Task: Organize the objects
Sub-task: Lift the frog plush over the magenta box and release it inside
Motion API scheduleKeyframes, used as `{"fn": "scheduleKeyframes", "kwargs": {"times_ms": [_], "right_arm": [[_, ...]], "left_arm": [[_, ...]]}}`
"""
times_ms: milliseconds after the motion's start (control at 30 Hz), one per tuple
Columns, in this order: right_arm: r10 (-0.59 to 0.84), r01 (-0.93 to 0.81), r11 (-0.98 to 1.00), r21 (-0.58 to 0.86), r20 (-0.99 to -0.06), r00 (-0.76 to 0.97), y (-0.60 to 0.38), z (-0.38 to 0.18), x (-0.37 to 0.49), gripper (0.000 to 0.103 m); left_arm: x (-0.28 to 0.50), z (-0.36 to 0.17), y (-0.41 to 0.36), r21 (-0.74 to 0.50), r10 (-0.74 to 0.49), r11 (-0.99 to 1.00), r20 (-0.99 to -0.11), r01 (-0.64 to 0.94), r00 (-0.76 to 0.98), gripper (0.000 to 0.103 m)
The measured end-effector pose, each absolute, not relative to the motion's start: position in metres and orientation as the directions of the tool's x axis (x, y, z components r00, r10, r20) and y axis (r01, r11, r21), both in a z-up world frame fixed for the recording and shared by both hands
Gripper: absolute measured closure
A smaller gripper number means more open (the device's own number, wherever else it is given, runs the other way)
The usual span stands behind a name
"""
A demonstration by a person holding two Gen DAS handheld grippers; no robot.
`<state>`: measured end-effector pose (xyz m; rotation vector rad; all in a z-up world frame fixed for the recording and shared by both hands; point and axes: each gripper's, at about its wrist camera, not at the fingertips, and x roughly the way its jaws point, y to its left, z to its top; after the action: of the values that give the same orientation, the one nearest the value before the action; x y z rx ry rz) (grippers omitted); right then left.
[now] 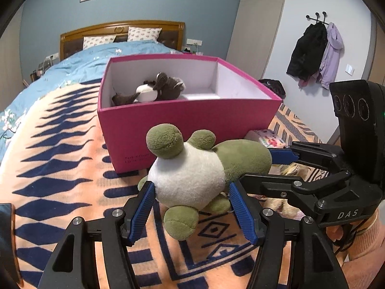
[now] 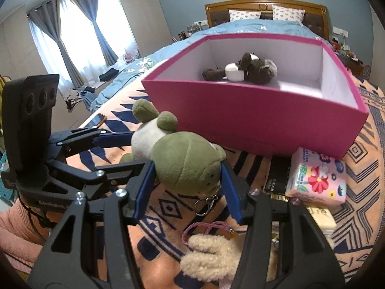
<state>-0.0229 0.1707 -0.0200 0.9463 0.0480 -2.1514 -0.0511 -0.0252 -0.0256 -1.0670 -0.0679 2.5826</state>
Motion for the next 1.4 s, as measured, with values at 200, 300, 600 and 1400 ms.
{"fn": "scheduleKeyframes", "kwargs": {"times_ms": [200,300,600,1400], "right_arm": [[-0.659,0.679,-0.688,0.254,-0.610,-0.440,0.178,-0.001,-0.018,0.046],[-0.668,0.689,-0.682,0.244,-0.591,-0.452,0.182,0.010,-0.015,0.046],[-0.696,0.713,-0.664,0.225,-0.536,-0.478,0.190,0.045,-0.012,0.046],[-0.722,0.749,-0.647,0.143,-0.432,-0.540,0.179,0.117,-0.067,0.046]], "left_arm": [[-0.043,-0.005,-0.022,-0.153,0.339,-0.936,-0.642,-0.318,-0.688,0.039],[-0.040,0.007,-0.019,-0.130,0.332,-0.937,-0.621,-0.324,-0.710,0.038],[-0.039,0.037,-0.017,-0.103,0.338,-0.934,-0.566,-0.343,-0.752,0.039],[-0.102,0.083,-0.022,-0.048,0.280,-0.953,-0.509,-0.298,-0.814,0.038]]}}
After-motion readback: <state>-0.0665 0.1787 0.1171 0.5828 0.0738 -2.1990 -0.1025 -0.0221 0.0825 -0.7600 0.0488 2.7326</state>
